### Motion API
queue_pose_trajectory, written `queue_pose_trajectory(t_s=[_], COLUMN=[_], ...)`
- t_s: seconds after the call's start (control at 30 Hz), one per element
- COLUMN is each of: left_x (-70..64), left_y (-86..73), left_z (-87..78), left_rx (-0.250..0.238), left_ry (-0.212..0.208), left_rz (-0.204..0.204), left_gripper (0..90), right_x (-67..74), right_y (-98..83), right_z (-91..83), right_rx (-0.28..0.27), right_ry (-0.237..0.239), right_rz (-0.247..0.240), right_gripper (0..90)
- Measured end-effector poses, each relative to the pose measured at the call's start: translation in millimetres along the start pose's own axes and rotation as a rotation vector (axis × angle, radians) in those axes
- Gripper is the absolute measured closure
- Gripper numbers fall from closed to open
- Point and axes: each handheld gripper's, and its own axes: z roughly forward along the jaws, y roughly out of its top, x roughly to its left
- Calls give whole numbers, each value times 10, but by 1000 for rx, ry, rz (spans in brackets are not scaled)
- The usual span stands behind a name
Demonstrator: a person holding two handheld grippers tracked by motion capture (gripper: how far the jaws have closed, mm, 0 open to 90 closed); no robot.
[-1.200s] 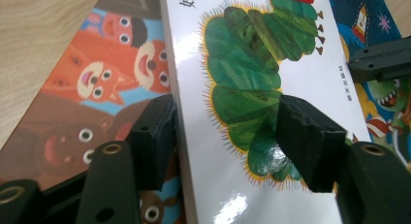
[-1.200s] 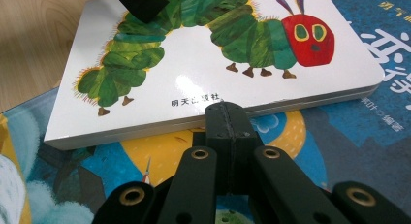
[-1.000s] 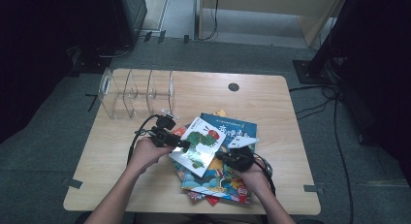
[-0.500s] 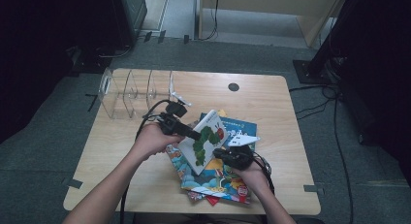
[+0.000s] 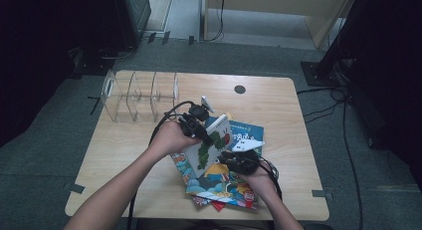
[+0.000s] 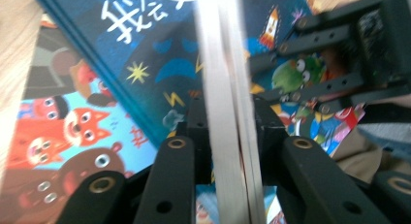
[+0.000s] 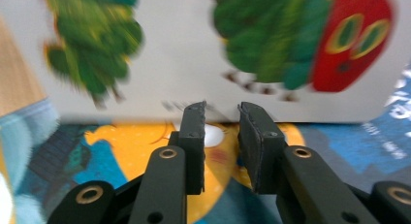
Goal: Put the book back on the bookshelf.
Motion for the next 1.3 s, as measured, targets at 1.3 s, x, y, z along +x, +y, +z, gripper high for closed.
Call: queue_pose_trajectory(t_s=[1.3], left_x=[647], left_y=[-690], left_z=[-1192], left_rx=[-127], left_ry=[111], left_rz=[-162], left_gripper=[777], right_x=[-68], right_y=[-70], right_z=[-36], right_rx=[4], right_ry=[-51], right_rz=[-79], right_gripper=[434])
